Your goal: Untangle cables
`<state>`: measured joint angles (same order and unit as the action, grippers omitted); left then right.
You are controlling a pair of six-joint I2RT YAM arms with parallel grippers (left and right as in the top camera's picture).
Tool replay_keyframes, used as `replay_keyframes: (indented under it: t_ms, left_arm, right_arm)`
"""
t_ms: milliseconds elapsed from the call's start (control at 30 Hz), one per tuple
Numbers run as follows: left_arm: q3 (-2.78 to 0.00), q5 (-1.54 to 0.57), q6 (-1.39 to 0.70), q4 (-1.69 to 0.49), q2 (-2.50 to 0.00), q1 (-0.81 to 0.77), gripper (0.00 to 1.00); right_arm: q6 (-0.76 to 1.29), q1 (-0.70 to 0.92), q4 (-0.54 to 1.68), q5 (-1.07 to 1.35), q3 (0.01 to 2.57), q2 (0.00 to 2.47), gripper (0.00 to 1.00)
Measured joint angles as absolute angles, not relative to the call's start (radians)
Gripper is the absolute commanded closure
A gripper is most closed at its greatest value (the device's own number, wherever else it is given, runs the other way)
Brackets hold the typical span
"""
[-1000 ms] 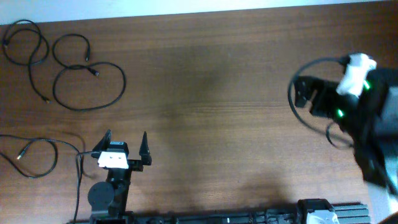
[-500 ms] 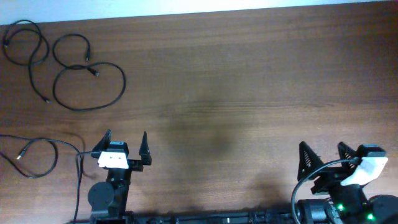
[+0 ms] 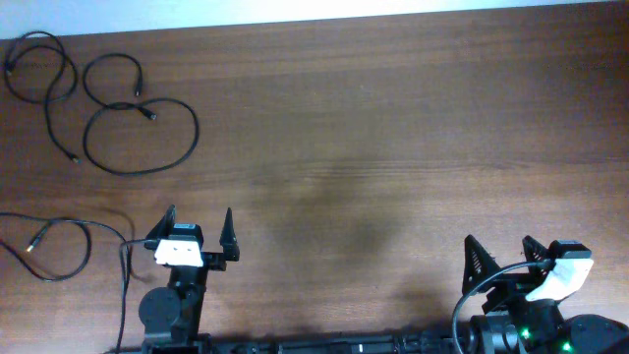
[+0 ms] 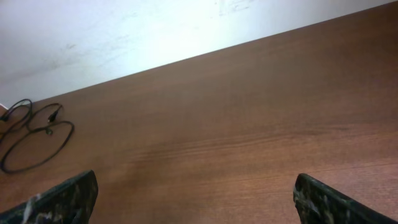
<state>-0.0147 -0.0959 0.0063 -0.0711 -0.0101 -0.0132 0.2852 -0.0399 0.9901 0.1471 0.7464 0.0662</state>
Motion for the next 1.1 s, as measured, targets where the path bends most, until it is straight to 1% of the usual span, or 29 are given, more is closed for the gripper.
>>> replay_keyframes:
  t_ms: [100,167,267,333,400,533,633,767,933,1100]
  left_arm:
    - [-0.015,-0.096,0.006,-0.071,-0.010,-0.013,0.01]
    - [-0.015,-0.096,0.006,-0.071,-0.010,-0.013,0.01]
    - [-0.015,-0.096,0.006,-0.071,-0.010,-0.013,0.01]
    - [-0.015,-0.096,0.006,-0.071,-0.010,-0.013,0.01]
    - [-0.015,-0.096,0.006,-0.071,-0.010,-0.013,0.01]
    - [-0.015,-0.096,0.006,-0.071,-0.010,-0.013,0.01]
    - [-0.015,-0.096,0.006,-0.071,-0.010,-0.013,0.01]
    - [-0.015,-0.096,0.006,-0.071,-0.010,-0.013,0.01]
    - [-0.015,-0.096,0.006,-0.071,-0.010,-0.013,0.01]
    - [-0.015,-0.096,0.006,-0.071,-0.010,-0.013,0.01]
  right_arm:
    - [0.285,-0.040,0.986,0.143,0.744,0.066,0.01]
    - [0.276,-0.040,0.937,0.138,0.724,0.064,0.01]
    - [0.251,-0.040,0.751,0.139,0.650,0.058,0.01]
    - [0.225,-0.040,0.585,0.171,0.561,0.056,0.01]
    - [0.204,-0.040,0.471,0.200,0.481,0.058,0.01]
    - [0.131,-0.040,0.305,0.218,0.358,0.058,0.01]
    - [0.037,-0.040,0.134,0.226,0.260,0.058,0.01]
    - [-0.034,-0.040,-0.048,0.226,0.134,0.058,0.01]
    - [-0.063,-0.040,-0.087,0.226,0.032,0.058,0.01]
    - [-0.067,-0.040,-0.026,0.200,0.012,0.015,0.01]
